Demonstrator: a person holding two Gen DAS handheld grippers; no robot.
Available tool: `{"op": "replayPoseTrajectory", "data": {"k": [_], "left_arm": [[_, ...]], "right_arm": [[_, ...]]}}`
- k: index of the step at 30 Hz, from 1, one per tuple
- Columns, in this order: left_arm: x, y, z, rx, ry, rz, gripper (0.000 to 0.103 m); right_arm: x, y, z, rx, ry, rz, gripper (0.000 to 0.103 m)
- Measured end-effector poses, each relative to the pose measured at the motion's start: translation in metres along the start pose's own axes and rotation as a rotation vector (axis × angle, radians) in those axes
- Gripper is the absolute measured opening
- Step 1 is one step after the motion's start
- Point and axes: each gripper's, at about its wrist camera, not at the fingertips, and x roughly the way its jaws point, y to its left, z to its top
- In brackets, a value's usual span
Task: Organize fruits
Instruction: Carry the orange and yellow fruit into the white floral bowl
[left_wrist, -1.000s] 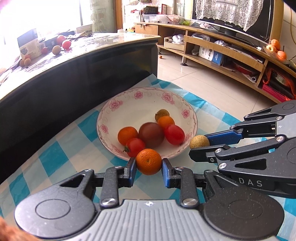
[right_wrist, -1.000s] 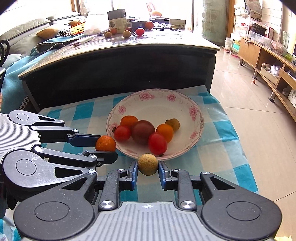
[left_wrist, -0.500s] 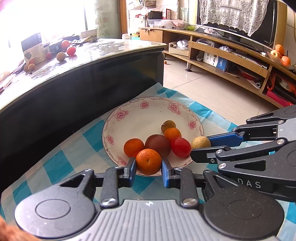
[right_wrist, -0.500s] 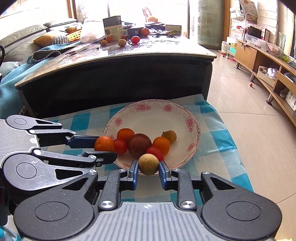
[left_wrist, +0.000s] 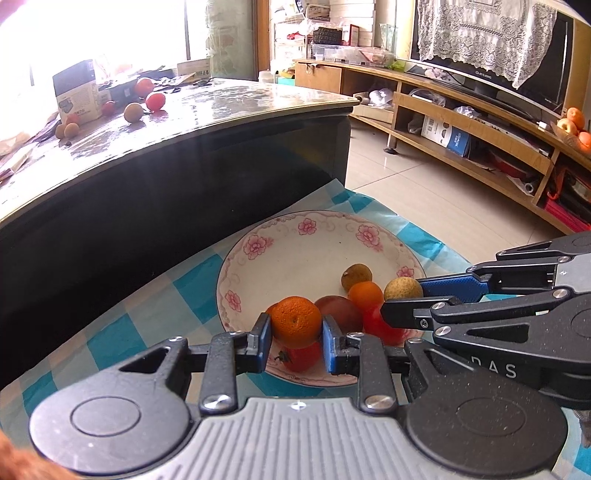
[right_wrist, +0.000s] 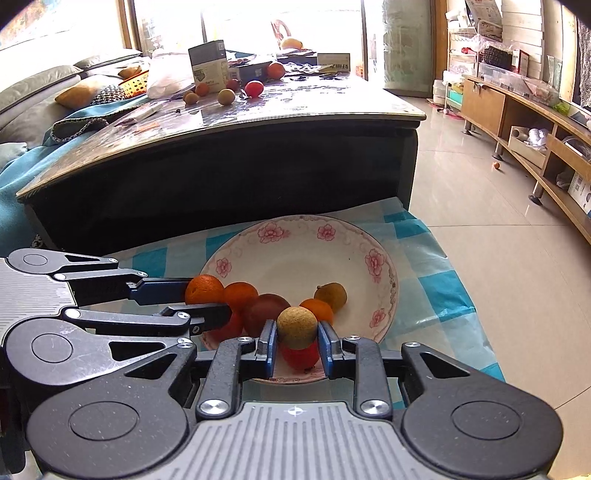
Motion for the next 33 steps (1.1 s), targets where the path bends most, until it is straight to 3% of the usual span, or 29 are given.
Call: {"op": "replayPoseTrajectory", "data": {"k": [33], "left_arm": [[0.053, 0.009, 0.020, -0.027, 0.011, -0.001, 0.035]], "right_arm": [[0.043, -0.024, 0.018, 0.007, -0.004, -0.019, 0.023]]}}
